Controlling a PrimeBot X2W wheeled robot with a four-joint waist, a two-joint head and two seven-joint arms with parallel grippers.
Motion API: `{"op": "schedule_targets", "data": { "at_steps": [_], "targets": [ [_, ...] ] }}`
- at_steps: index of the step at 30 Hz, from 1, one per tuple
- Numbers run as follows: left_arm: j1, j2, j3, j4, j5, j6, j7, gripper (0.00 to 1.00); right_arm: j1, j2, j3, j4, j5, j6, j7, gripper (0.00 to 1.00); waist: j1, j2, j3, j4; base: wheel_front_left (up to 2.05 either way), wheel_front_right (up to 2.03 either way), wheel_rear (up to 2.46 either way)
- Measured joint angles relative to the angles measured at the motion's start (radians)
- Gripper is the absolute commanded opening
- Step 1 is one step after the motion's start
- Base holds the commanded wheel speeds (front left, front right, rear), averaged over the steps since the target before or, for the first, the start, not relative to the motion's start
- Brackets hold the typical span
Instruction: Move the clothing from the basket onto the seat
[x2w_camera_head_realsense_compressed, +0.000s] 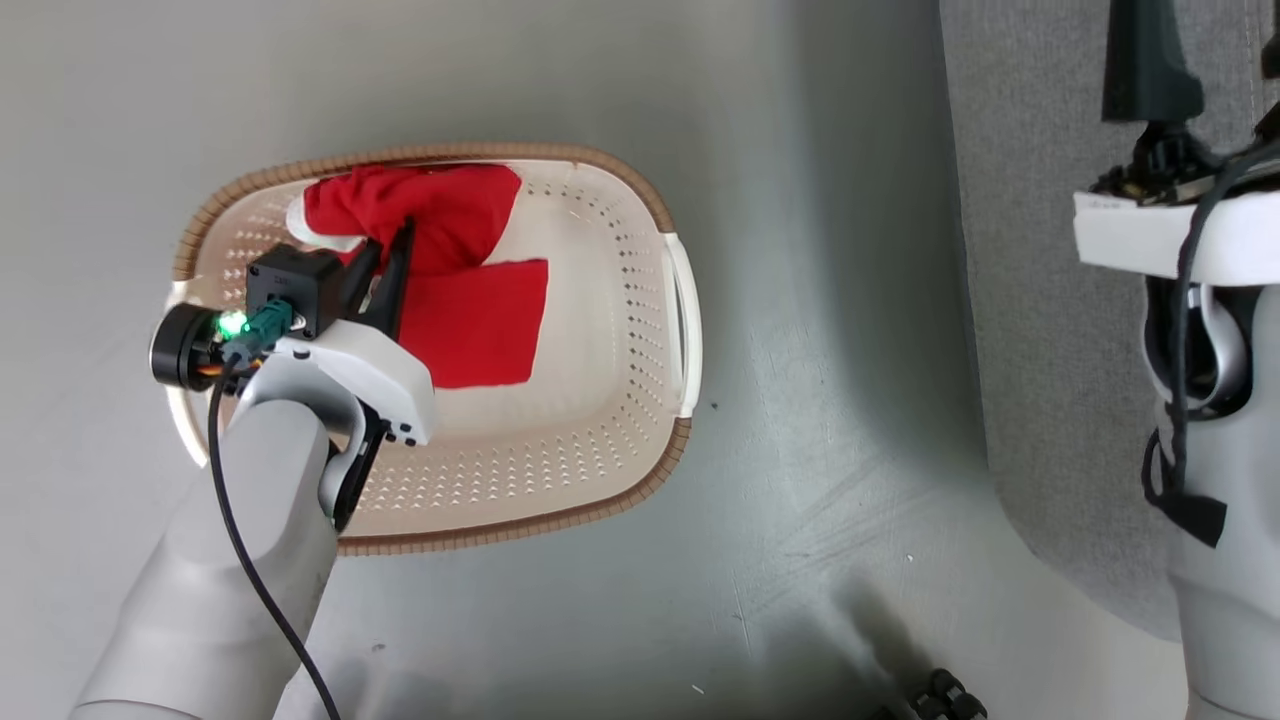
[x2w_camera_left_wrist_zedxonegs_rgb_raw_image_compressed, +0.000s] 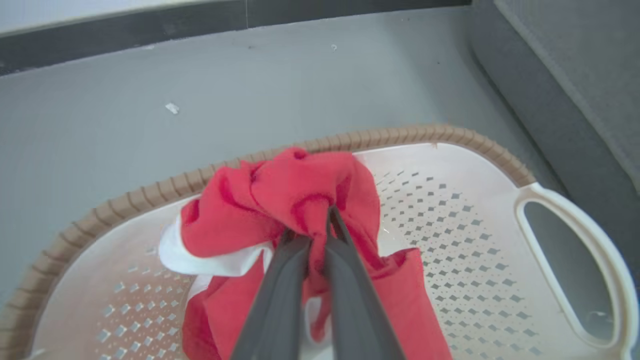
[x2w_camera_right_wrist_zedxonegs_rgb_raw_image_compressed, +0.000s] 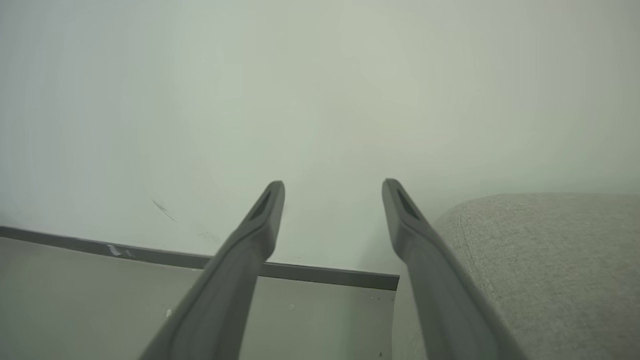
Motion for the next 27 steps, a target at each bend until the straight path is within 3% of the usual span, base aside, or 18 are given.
{"op": "schedule_targets", "data": {
  "at_steps": [13, 27],
  "targets": [
    [0.016, 0.032, 0.02, -0.174, 0.006, -0.009, -0.001, 0.0, 0.072, -0.002, 0.02, 0.061, -0.03, 0.0, 0.0, 1.0, 0.0, 0.0, -0.127, 0.057, 0.0, 0.0, 0.0],
    [0.038, 0.041, 0.0, -0.275, -0.005, -0.051, 0.007, 0.0, 0.146, -0.019, 0.047, 0.109, -0.043, 0.0, 0.0, 1.0, 0.0, 0.0, -0.285, 0.105, 0.0, 0.0, 0.0]
  ]
}}
